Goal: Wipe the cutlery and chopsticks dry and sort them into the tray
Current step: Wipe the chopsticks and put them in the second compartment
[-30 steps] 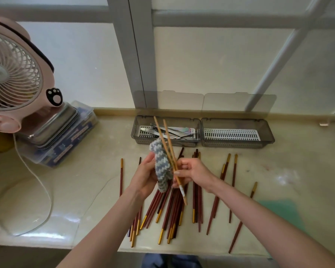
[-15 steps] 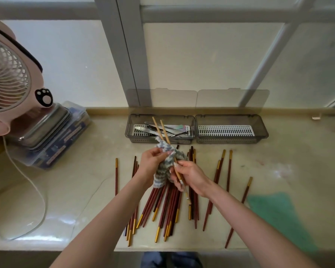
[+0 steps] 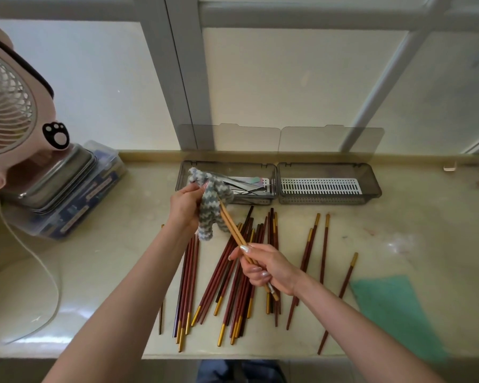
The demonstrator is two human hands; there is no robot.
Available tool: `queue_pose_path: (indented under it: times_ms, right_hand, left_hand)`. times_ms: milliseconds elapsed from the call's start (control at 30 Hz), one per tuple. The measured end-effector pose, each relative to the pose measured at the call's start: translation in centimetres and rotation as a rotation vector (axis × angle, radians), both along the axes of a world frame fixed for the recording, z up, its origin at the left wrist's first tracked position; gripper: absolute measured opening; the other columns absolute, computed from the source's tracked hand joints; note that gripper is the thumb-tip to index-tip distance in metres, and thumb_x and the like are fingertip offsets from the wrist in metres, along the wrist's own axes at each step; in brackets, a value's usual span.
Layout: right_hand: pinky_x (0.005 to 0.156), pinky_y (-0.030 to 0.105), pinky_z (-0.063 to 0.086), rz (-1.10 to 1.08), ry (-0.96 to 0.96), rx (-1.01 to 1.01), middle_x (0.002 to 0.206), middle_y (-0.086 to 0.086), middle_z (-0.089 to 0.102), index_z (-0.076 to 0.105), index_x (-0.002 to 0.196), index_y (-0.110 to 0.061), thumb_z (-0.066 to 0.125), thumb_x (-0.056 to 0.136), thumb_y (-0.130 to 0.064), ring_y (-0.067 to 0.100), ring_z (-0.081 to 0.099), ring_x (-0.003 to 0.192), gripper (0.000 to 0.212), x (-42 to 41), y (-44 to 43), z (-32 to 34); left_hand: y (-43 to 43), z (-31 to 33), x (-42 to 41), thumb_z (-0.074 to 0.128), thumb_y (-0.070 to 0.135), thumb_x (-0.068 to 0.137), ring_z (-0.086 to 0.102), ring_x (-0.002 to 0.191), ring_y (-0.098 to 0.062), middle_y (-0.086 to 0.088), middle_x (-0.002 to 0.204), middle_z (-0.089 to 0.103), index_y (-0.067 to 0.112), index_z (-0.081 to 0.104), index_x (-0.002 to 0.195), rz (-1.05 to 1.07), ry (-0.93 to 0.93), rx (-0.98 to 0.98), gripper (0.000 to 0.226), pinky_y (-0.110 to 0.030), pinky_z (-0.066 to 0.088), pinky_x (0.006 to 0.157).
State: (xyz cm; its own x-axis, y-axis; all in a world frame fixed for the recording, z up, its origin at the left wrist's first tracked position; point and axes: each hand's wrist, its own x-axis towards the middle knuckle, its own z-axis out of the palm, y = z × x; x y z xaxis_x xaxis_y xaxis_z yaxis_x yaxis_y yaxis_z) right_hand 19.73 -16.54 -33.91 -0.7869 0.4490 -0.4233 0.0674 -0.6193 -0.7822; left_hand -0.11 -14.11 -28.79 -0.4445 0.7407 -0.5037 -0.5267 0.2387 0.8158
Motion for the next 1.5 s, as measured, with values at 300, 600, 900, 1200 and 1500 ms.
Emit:
queue_pose_path:
  times_ms: [300, 600, 900, 1200, 1500]
  right_hand:
    - [0.035, 0.017, 0.015, -0.123, -0.005, -0.092, 0.054, -0.001, 0.030, 0.055, 0.096, -0.001, 0.035, 0.101, -0.019, 0.005, 0.021, 0.037, 0.027, -0.5, -0.2, -0.6]
    - [0.047, 0.025, 0.049, -0.009, -0.220, 0.157, 0.069, 0.006, 0.059, 0.055, 0.109, -0.005, 0.046, 0.099, -0.030, 0.015, 0.055, 0.052, 0.029, -1.2, 1.9, 1.3]
    - [0.035, 0.016, 0.020, -0.177, -0.207, 0.090, 0.051, -0.006, 0.037, 0.053, 0.088, -0.003, 0.036, 0.102, -0.010, 0.004, 0.024, 0.036, 0.023, -1.2, 1.2, 0.9]
    - [0.062, 0.031, 0.057, -0.227, -0.037, 0.090, 0.091, 0.020, 0.067, 0.044, 0.119, 0.005, 0.044, 0.098, -0.005, 0.023, 0.067, 0.067, 0.023, -2.2, 1.2, 1.5]
    - [0.046, 0.027, 0.053, -0.507, -0.224, 0.118, 0.066, 0.011, 0.065, 0.055, 0.087, -0.003, 0.067, 0.083, -0.003, 0.015, 0.059, 0.048, 0.013, -1.7, 2.4, 0.9]
  left_hand:
    - [-2.5, -2.5, 3.4, 0.052, 0.005, 0.090, 0.067, 0.074, -0.017, -0.011, 0.085, 0.068, 0.002, 0.064, 0.095, -0.154, 0.059, -0.070, 0.012, -0.029, 0.057, 0.067]
    - [-1.4, -2.0, 2.2, 0.057, 0.001, 0.087, 0.065, 0.070, -0.021, -0.012, 0.080, 0.066, -0.001, 0.063, 0.089, -0.057, 0.060, -0.150, 0.006, -0.026, 0.055, 0.054]
    - [-1.7, -1.3, 3.2, 0.058, 0.008, 0.088, 0.066, 0.076, -0.022, -0.009, 0.083, 0.066, 0.006, 0.062, 0.085, -0.098, 0.104, -0.111, 0.006, -0.035, 0.058, 0.064]
    - [-1.8, -2.5, 3.5, 0.057, 0.000, 0.087, 0.065, 0.061, -0.016, -0.002, 0.060, 0.068, 0.007, 0.062, 0.075, -0.108, 0.096, -0.122, 0.015, -0.024, 0.052, 0.057]
    - [-1.8, -2.5, 5.3, 0.059, 0.004, 0.087, 0.068, 0.065, -0.014, -0.008, 0.079, 0.069, 0.005, 0.065, 0.085, -0.259, 0.069, -0.044, 0.007, -0.022, 0.053, 0.055]
